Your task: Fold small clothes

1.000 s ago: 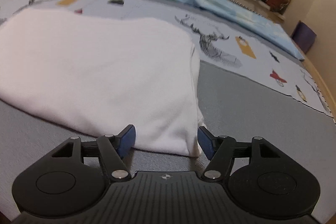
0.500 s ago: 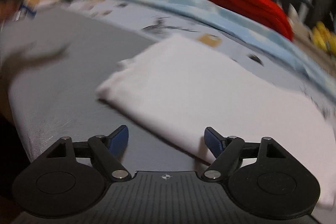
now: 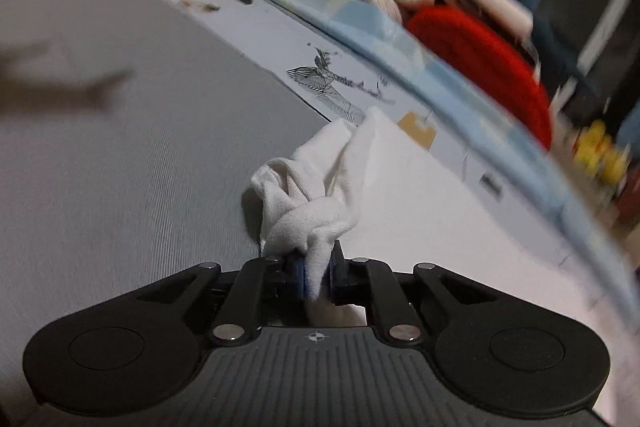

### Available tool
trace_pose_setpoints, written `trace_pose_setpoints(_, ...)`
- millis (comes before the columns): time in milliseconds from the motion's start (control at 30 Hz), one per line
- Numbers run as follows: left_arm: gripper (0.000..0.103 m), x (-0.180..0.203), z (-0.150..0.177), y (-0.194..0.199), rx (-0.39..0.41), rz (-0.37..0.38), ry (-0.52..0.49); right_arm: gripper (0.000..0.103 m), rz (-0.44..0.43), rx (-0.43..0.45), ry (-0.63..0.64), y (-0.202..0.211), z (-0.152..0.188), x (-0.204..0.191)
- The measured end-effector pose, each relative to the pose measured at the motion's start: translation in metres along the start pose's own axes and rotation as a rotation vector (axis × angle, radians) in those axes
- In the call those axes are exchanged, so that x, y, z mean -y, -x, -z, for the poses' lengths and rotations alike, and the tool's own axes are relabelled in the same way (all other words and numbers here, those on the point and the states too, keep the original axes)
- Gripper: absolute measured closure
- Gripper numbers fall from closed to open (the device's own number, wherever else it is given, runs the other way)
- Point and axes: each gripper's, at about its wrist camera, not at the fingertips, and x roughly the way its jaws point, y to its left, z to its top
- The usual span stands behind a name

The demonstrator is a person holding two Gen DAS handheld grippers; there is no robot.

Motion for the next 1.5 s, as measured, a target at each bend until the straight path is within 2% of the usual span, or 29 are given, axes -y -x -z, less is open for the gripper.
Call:
trace_pose_setpoints(67,0.0,0.0,0.0,-0.004,-0.006,-0.019,0.024,0.093,-0.073,-0.032,-0.134,-0.001,-0.015,0.025)
trace_pose_setpoints(133,0.0,0.0,0.0,-0.009,-0.021,-0.03,0.047,0.093,-0.149,-0.014,-0.303,0.005,-0.032,0.06)
trace_pose_setpoints(233,0.0,0.008,0.001,-0.013,-0.017,-0.052,0.029,0.093,-0.205,0.086,-0.554,0.031,-0.037,0.136)
trace_pose_setpoints(300,0.0,0.018,0.003,-0.013,-0.002,-0.069,-0.002,0.093,-0.196,0.152,-0.749,0.05,-0.02,0.199)
trace_pose_setpoints(367,0.0,0.03,0.006,-0.013,0.005,-0.073,-0.029,0.093,-0.161,0.206,-0.996,0.065,0.022,0.269)
trace_pose_setpoints(400,0.0,0.036,0.008,-0.014,0.004,-0.073,-0.043,0.093,-0.125,0.23,-1.14,0.074,0.056,0.301)
trace_pose_setpoints(467,0.0,0.049,0.012,-0.018,-0.003,-0.078,-0.078,0.093,-0.043,0.252,-1.388,0.083,0.129,0.337)
trace_pose_setpoints(500,0.0,0.055,0.013,-0.019,-0.005,-0.081,-0.096,0.093,0.011,0.224,-1.503,0.082,0.168,0.347)
trace_pose_setpoints(567,0.0,0.068,0.018,-0.022,-0.005,-0.088,-0.138,0.093,0.086,0.108,-1.67,0.073,0.238,0.349)
trace_pose_setpoints(600,0.0,0.074,0.02,-0.022,-0.004,-0.09,-0.159,0.094,0.074,0.065,-1.733,0.065,0.268,0.345)
trace_pose_setpoints(667,0.0,0.084,0.026,-0.022,-0.001,-0.091,-0.194,0.093,-0.034,0.159,-1.848,0.058,0.297,0.342)
trace_pose_setpoints(733,0.0,0.093,0.032,-0.021,0.003,-0.086,-0.226,0.088,-0.063,0.159,-1.841,0.058,0.293,0.349)
trace_pose_setpoints(800,0.0,0.101,0.036,-0.021,0.007,-0.077,-0.261,0.074,-0.065,0.151,-1.796,0.063,0.288,0.353)
trace_pose_setpoints(900,0.0,0.114,0.042,-0.021,0.018,-0.067,-0.309,0.071,-0.055,0.142,-1.857,0.074,0.29,0.355)
trace_pose_setpoints(933,0.0,0.118,0.043,-0.021,0.021,-0.063,-0.325,0.072,-0.03,0.145,-1.852,0.081,0.287,0.357)
trace_pose_setpoints(1000,0.0,0.126,0.048,-0.021,0.025,-0.056,-0.362,0.091,0.052,0.101,-1.735,0.089,0.274,0.359)
trace_pose_setpoints(1067,0.0,0.133,0.052,-0.021,0.034,-0.049,-0.399,0.094,0.074,0.024,-1.647,0.086,0.267,0.357)
trace_pose_setpoints(1167,0.0,0.141,0.058,-0.019,0.048,-0.046,-0.435,0.095,0.051,0.052,-1.647,0.088,0.262,0.36)
trace_pose_setpoints(1300,0.0,0.148,0.064,-0.02,0.056,-0.045,-0.488,0.095,0.039,0.091,-1.596,0.12,0.251,0.365)
trace_pose_setpoints(1367,0.0,0.152,0.067,-0.019,0.065,-0.038,-0.509,0.094,0.065,0.036,-1.58,0.121,0.256,0.364)
trace_pose_setpoints(1433,0.0,0.157,0.07,-0.016,0.067,-0.013,-0.514,0.085,0.078,-0.123,-1.592,0.098,0.272,0.361)
trace_pose_setpoints(1467,0.0,0.16,0.073,-0.013,0.071,0.011,-0.52,0.085,0.07,-0.181,-1.59,0.091,0.281,0.357)
trace_pose_setpoints(1500,0.0,0.164,0.076,-0.01,0.073,0.031,-0.531,0.076,0.075,-0.151,-1.598,0.095,0.283,0.355)
